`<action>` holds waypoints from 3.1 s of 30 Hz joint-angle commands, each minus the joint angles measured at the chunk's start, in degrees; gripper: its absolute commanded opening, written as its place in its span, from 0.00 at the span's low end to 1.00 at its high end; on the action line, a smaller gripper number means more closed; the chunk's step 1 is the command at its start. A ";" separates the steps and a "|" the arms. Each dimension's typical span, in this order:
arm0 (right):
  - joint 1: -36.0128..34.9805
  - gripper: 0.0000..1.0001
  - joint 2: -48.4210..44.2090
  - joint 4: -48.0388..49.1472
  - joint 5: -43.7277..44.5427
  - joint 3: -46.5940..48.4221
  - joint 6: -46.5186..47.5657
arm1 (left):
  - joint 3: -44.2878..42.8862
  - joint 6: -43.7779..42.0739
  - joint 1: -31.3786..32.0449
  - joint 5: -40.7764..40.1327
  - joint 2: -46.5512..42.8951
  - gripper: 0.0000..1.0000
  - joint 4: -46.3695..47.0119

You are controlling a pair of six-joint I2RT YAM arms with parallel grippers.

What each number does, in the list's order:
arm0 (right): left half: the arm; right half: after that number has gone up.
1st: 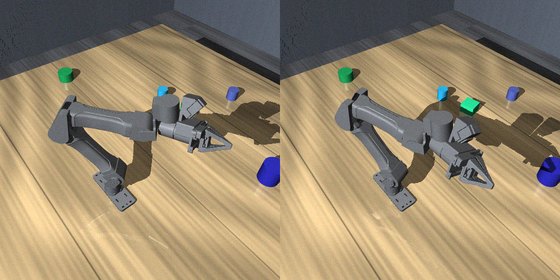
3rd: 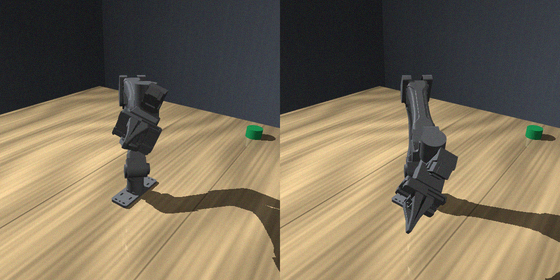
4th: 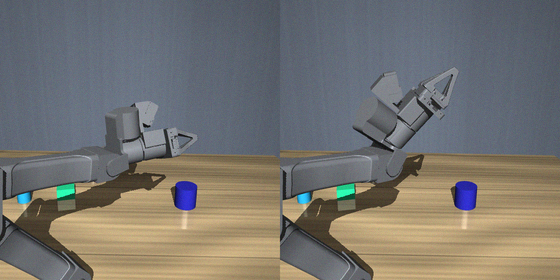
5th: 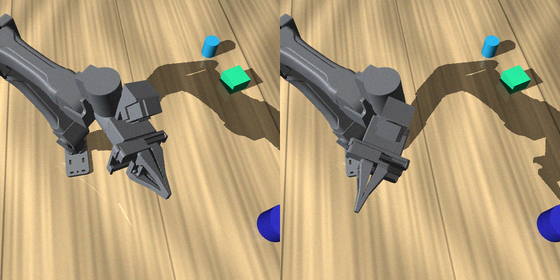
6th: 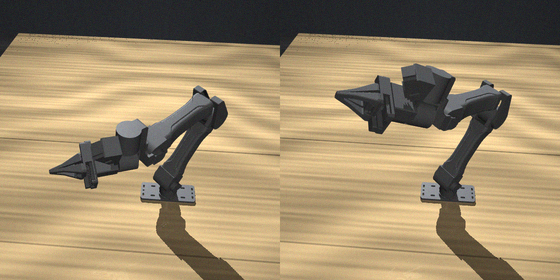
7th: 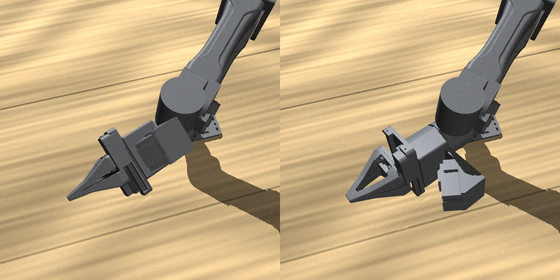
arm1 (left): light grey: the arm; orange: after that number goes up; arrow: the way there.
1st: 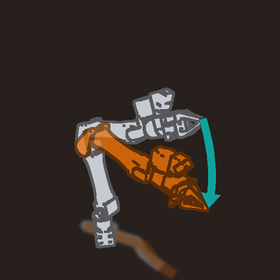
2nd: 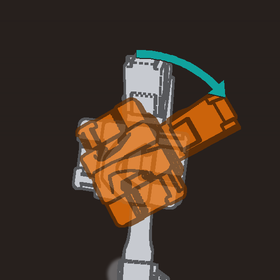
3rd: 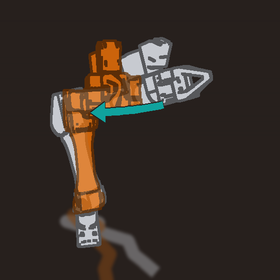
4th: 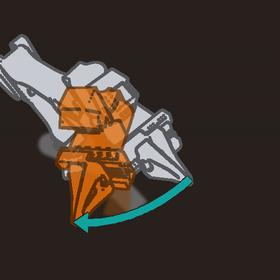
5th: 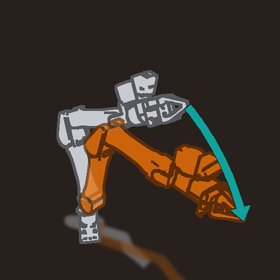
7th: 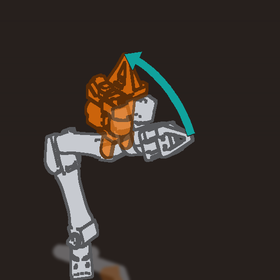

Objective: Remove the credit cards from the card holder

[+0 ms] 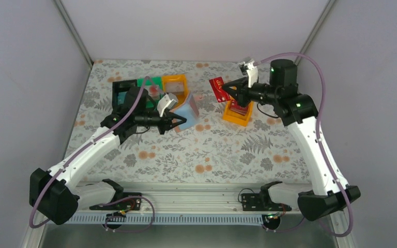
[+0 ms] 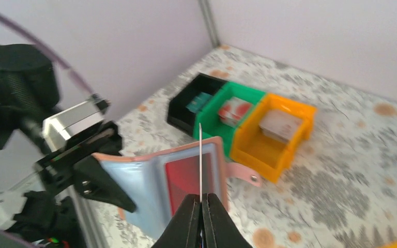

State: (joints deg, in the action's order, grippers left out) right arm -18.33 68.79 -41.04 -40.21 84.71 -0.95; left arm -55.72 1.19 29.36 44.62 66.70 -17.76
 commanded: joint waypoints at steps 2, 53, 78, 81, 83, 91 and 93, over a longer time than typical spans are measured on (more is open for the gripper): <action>0.59 0.04 3.41 -7.68 10.40 2.37 0.99 | 4.76 -3.59 -0.22 -2.74 -0.68 0.02 -0.62; -19.61 0.04 10.81 -13.34 -5.18 5.28 8.13 | -24.56 -45.27 -5.44 19.62 10.14 0.64 -40.01; -17.27 0.99 -9.17 30.36 1.61 -18.68 -17.88 | -22.90 -7.94 -6.06 26.09 4.59 0.02 -13.54; -17.29 0.99 -10.16 37.70 2.96 -21.66 -23.93 | -22.66 -0.72 -6.06 26.73 4.62 0.02 -6.88; -17.30 0.89 -9.60 38.98 4.05 -21.99 -25.20 | -21.97 0.14 -6.07 27.15 4.42 0.02 -5.37; -17.51 0.43 -5.28 39.47 -2.82 -20.83 -26.60 | -19.74 4.73 -6.07 25.70 3.52 0.02 -0.16; -17.53 0.43 -4.93 38.77 -2.94 -20.90 -26.44 | -19.14 6.06 -6.07 25.57 3.57 0.02 1.22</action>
State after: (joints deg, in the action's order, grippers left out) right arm -35.70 63.64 -4.69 -40.56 63.68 -26.17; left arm -75.79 2.87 23.38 69.60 71.05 -21.58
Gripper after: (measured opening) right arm 0.433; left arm 0.027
